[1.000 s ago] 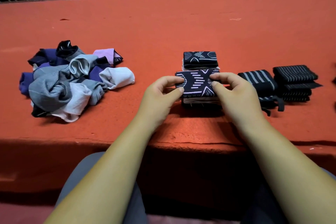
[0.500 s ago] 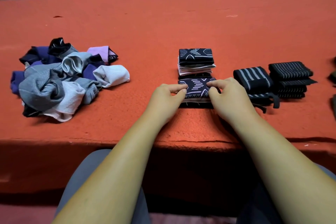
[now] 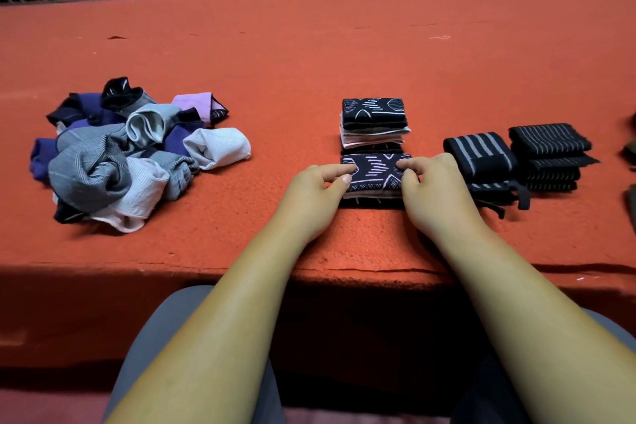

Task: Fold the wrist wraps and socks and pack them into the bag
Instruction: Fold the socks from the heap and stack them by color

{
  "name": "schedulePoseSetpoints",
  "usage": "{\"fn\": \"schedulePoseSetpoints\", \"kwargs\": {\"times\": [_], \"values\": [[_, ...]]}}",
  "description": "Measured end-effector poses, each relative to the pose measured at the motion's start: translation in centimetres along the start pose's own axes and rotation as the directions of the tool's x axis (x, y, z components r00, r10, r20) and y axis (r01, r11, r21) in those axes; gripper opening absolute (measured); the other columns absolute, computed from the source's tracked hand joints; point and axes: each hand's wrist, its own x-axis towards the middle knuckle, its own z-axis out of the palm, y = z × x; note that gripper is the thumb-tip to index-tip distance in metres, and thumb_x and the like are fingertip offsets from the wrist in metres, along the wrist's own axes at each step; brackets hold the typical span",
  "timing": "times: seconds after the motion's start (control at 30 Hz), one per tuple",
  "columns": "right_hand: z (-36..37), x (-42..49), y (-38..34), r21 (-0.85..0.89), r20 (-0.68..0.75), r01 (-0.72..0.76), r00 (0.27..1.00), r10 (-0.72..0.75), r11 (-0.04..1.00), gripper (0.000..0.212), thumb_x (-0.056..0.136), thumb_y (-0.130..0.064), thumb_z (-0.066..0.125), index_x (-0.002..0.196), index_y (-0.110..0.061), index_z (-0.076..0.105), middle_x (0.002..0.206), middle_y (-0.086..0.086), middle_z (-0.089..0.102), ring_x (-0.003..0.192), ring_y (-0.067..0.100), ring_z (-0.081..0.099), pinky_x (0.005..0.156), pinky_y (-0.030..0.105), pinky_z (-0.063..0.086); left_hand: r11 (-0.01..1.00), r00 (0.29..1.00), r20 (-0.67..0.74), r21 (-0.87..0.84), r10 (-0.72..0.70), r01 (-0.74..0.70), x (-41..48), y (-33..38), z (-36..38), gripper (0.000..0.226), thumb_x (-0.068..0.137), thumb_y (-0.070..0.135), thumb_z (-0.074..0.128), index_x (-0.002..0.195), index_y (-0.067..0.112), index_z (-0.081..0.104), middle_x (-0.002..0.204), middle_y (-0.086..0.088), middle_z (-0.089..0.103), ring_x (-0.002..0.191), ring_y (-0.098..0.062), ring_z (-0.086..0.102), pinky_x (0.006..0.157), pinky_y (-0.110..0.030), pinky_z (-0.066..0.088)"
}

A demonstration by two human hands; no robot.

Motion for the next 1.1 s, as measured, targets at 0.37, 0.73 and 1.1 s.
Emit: {"fn": "schedulePoseSetpoints", "kwargs": {"times": [0.37, 0.73, 1.1], "values": [[-1.0, -0.3, -0.6, 0.071, -0.136, 0.079, 0.988, -0.068, 0.994, 0.020, 0.099, -0.020, 0.058, 0.104, -0.028, 0.076, 0.106, -0.001, 0.049, 0.088, -0.001, 0.052, 0.079, 0.021, 0.034, 0.996, 0.997, 0.066, -0.090, 0.034, -0.028, -0.7, 0.1, -2.3, 0.030, 0.107, 0.022, 0.059, 0.125, 0.038, 0.076, 0.096, 0.007, 0.079, 0.086, -0.014, 0.077, 0.089, -0.036, 0.062], [0.7, -3.6, -4.9, 0.188, -0.191, 0.484, 0.872, -0.451, 0.855, 0.016, 0.093, -0.009, 0.067, 0.097, -0.021, 0.077, 0.090, -0.007, 0.065, 0.086, 0.010, 0.062, 0.081, 0.020, 0.046, 0.955, 0.964, -0.265, 0.281, -0.023, 0.100, -0.7, -2.5, -9.5, 0.022, 0.101, 0.020, 0.061, 0.110, 0.029, 0.080, 0.110, 0.011, 0.071, 0.095, -0.012, 0.062, 0.087, -0.027, 0.045], [4.7, -4.7, -5.8, 0.264, 0.119, 0.513, 0.823, -0.556, 0.817, 0.019, 0.093, -0.018, 0.065, 0.100, -0.030, 0.079, 0.094, -0.017, 0.072, 0.084, 0.006, 0.067, 0.083, 0.031, 0.053, 0.830, 0.950, -0.250, 0.477, -0.186, 0.288, -0.8, -6.6, -12.8, 0.047, 0.100, 0.014, 0.057, 0.147, 0.016, 0.062, 0.170, -0.005, 0.033, 0.155, -0.023, 0.035, 0.125, -0.034, 0.024]]}}
